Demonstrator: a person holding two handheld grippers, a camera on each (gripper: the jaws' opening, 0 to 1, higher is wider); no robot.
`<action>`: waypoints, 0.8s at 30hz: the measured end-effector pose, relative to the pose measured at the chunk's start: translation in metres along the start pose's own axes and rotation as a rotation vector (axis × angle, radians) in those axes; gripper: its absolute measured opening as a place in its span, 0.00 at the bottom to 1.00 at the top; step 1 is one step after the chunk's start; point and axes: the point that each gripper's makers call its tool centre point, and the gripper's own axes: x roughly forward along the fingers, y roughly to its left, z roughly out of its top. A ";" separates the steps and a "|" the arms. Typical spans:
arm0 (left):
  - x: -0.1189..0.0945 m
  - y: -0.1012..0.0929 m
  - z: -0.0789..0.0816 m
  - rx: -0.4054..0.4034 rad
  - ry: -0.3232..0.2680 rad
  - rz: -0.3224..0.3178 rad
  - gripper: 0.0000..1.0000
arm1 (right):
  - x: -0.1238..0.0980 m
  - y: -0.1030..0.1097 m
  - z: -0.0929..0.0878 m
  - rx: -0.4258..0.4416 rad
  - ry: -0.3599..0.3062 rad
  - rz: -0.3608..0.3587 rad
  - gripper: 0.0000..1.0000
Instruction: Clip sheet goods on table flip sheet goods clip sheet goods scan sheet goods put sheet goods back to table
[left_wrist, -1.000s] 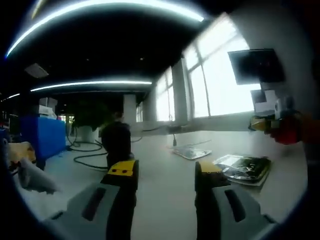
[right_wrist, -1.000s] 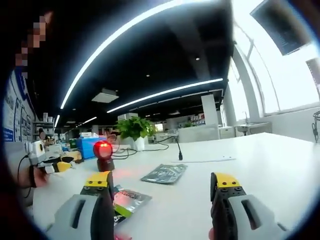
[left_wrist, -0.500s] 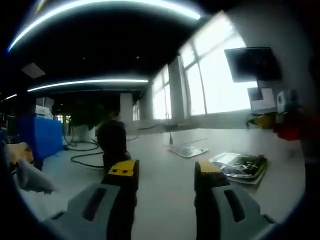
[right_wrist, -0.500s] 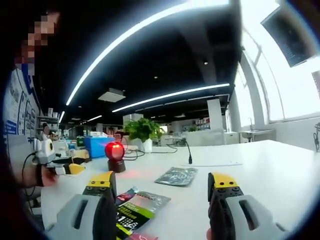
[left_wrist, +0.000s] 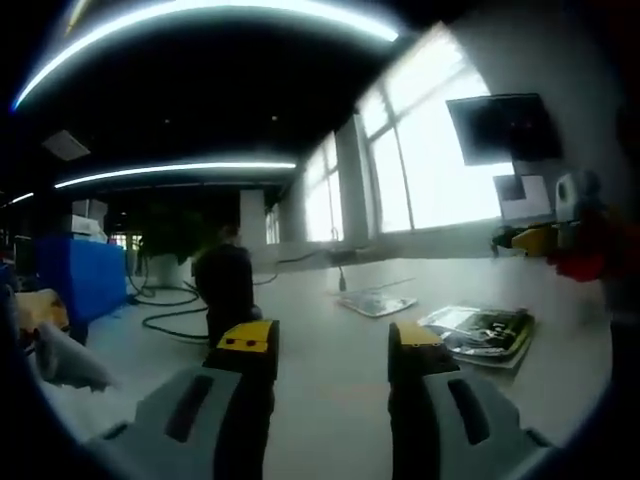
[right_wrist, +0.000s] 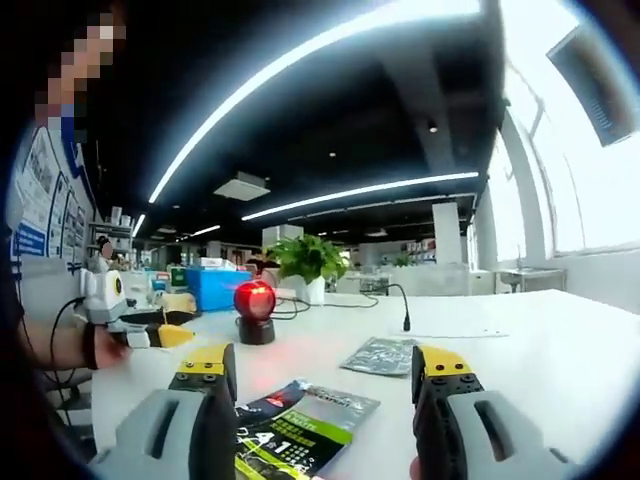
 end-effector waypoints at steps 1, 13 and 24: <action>0.000 0.000 -0.002 0.004 0.007 0.001 0.36 | -0.001 0.002 0.000 0.002 0.001 0.002 0.65; 0.000 -0.001 -0.004 0.030 0.029 0.009 0.36 | 0.006 0.032 -0.009 -0.084 0.022 0.048 0.60; 0.000 -0.004 -0.004 0.045 0.036 0.001 0.36 | 0.015 0.078 -0.038 -0.275 0.106 0.086 0.52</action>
